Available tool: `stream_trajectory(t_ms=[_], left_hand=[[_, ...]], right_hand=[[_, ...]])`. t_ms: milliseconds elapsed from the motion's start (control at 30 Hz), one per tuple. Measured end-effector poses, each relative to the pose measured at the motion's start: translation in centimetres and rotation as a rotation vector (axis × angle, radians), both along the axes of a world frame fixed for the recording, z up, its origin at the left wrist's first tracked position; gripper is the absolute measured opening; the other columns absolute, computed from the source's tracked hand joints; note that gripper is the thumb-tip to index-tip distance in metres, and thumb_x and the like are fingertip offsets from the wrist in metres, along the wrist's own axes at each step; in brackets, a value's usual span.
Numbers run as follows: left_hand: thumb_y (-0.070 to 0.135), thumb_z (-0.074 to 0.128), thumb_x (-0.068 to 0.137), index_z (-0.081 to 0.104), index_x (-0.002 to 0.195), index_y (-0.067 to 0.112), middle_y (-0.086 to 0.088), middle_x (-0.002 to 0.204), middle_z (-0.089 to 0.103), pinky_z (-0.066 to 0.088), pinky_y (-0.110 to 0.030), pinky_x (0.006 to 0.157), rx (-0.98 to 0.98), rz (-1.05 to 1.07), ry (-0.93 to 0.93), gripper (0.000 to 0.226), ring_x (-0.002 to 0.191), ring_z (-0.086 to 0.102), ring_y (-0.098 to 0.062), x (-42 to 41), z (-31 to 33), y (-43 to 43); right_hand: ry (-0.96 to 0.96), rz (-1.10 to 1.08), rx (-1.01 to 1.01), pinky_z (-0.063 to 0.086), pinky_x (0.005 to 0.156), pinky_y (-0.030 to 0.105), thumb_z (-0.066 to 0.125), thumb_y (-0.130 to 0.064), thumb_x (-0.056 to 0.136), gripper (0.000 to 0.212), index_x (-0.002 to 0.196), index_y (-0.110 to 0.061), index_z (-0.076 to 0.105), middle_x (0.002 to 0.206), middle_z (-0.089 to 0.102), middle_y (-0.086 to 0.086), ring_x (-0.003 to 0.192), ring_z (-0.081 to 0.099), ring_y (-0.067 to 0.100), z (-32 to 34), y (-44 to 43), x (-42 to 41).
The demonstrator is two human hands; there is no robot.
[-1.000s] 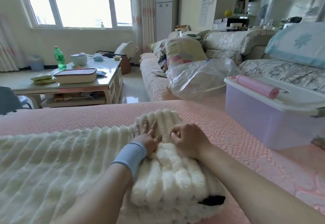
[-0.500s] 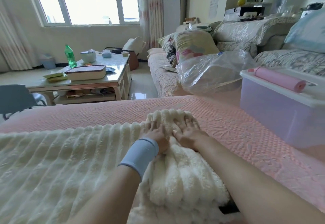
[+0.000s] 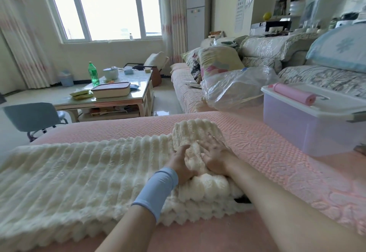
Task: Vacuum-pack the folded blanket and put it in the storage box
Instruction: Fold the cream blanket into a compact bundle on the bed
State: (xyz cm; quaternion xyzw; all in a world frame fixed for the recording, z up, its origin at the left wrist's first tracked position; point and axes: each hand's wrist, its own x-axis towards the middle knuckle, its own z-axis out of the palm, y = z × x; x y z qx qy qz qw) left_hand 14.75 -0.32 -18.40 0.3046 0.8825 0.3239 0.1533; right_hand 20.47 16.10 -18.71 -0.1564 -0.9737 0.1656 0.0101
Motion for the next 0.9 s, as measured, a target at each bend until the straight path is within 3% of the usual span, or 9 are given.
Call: stream_trajectory(t_ms=[67,133,267,367,433,500,600,700,900], left_hand=[[0.01,0.069,0.081,0.038,0.133,0.047,-0.003,0.128,0.043,0.047,-0.009,0.063,0.106,-0.021,0.075,0.07,0.087,0.051,-0.005,0.6,0.4,-0.7],[0.003,0.061,0.08,0.048,0.125,0.047,0.0,0.118,0.046,0.052,-0.017,0.068,0.147,-0.008,0.088,0.065,0.083,0.05,-0.005,0.9,0.9,-1.4],[0.015,0.056,0.092,0.056,0.134,0.024,-0.006,0.138,0.051,0.045,-0.028,0.099,-0.352,-0.091,0.122,0.044,0.115,0.056,-0.021,1.7,0.8,-2.3],[0.031,0.047,0.096,0.063,0.123,0.015,-0.006,0.124,0.062,0.049,-0.034,0.095,-0.586,-0.06,0.258,0.035,0.112,0.059,-0.025,1.8,1.5,-2.2],[0.031,0.042,0.096,0.069,0.105,0.016,-0.008,0.112,0.065,0.052,-0.036,0.086,-0.537,0.018,0.388,0.032,0.103,0.062,-0.027,1.3,2.8,-1.5],[0.026,0.037,0.096,0.068,0.098,0.021,-0.005,0.125,0.058,0.046,-0.037,0.091,-0.32,0.037,0.45,0.031,0.115,0.054,-0.027,0.8,2.8,-0.3],[0.038,0.024,0.101,0.033,0.148,0.025,0.003,0.16,0.019,0.018,-0.044,0.117,-0.334,-0.057,0.352,0.05,0.146,0.015,-0.021,0.2,0.2,1.3],[0.051,0.014,0.101,-0.008,0.154,0.031,0.007,0.161,-0.016,-0.003,-0.046,0.12,-0.509,-0.108,0.17,0.061,0.148,-0.014,-0.019,-1.2,-3.9,1.8],[0.055,0.013,0.1,-0.011,0.154,0.025,0.002,0.161,-0.018,-0.008,-0.048,0.119,-0.644,-0.113,0.145,0.066,0.148,-0.015,-0.021,-1.9,-4.0,2.1]], right_hand=[[0.005,0.015,-0.011,0.006,0.123,0.051,0.038,-0.043,0.1,0.058,0.155,-0.044,0.021,0.168,-0.006,-0.004,0.154,-0.004,0.02,0.2,-1.1,0.8],[-0.008,0.025,-0.023,0.003,0.123,0.054,0.036,-0.045,0.101,0.055,0.155,-0.044,0.022,0.168,-0.002,-0.004,0.154,-0.005,0.019,0.4,-1.8,1.2],[-0.227,0.111,0.106,-0.01,0.119,0.059,0.028,-0.061,0.1,0.06,0.155,-0.05,0.008,0.166,-0.008,-0.011,0.153,-0.012,0.018,-0.1,-3.1,2.1],[-0.269,0.157,0.126,-0.011,0.119,0.058,0.025,-0.057,0.101,0.059,0.156,-0.047,0.006,0.166,-0.008,-0.013,0.153,-0.011,0.015,-0.5,-3.6,1.8],[-0.19,0.147,0.012,-0.006,0.122,0.052,0.03,-0.049,0.103,0.054,0.155,-0.046,0.017,0.167,0.005,-0.012,0.154,-0.001,0.015,-0.2,-3.1,1.8],[-0.036,0.075,-0.124,0.005,0.124,0.041,0.035,-0.04,0.102,0.051,0.153,-0.042,0.031,0.165,0.02,-0.008,0.153,0.013,0.016,0.0,-1.9,1.9],[-0.073,-0.042,-0.043,-0.001,0.121,0.051,0.03,-0.048,0.102,0.056,0.156,-0.041,0.019,0.168,0.004,-0.005,0.154,0.0,0.017,-0.6,-0.3,2.1],[-0.242,-0.08,0.014,-0.008,0.116,0.065,0.022,-0.059,0.099,0.06,0.156,-0.046,0.005,0.166,-0.014,-0.009,0.152,-0.016,0.016,-2.1,0.0,1.7],[-0.223,-0.044,-0.013,-0.005,0.118,0.061,0.029,-0.064,0.095,0.065,0.155,-0.048,0.008,0.166,-0.012,-0.011,0.153,-0.013,0.018,-2.8,-0.1,0.9]])
